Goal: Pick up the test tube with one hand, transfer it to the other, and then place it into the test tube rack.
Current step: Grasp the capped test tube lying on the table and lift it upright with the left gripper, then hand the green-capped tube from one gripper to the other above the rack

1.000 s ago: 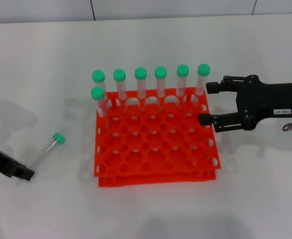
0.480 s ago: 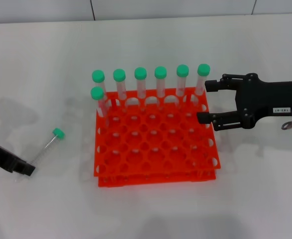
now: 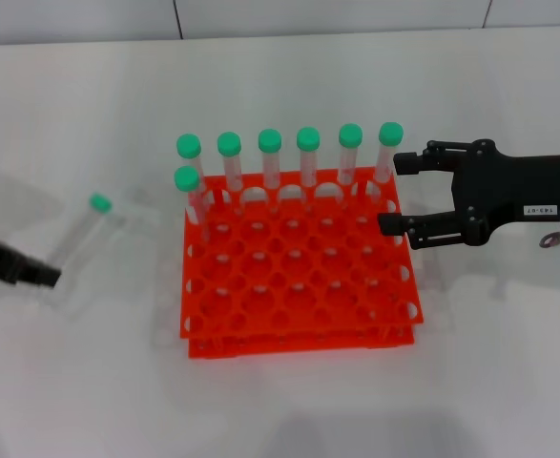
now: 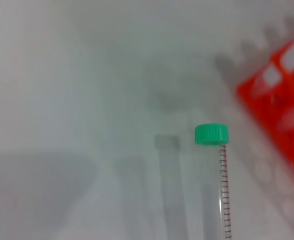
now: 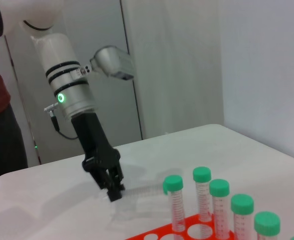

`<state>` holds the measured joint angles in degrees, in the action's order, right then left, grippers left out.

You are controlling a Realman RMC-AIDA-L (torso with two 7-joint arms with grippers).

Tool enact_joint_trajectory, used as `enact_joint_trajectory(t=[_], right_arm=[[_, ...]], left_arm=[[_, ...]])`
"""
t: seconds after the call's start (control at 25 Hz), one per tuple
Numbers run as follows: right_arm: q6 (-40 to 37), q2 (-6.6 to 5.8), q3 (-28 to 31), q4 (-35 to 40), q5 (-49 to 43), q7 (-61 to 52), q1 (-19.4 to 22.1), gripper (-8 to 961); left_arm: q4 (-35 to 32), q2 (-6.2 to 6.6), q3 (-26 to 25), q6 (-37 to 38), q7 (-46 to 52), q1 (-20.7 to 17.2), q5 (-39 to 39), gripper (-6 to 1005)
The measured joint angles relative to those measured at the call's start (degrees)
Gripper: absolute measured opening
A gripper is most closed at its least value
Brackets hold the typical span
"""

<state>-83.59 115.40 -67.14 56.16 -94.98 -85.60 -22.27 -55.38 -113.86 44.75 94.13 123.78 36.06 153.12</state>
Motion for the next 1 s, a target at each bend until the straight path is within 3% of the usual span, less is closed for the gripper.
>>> enact_joint_trajectory(t=[0.2,1.0], right_arm=[[0.5,0.00,0.0,-0.1,0.1,0.0,0.0,769],[1.3,0.00,0.0,0.1,0.7,0.4,-0.1,763]], left_arm=[[-2.0,0.03,-3.1,-1.5,-2.5,-0.5,-6.5,201],[-1.8,-1.19,-2.9,-11.2,-15.5,-0.6,-29.2,205]])
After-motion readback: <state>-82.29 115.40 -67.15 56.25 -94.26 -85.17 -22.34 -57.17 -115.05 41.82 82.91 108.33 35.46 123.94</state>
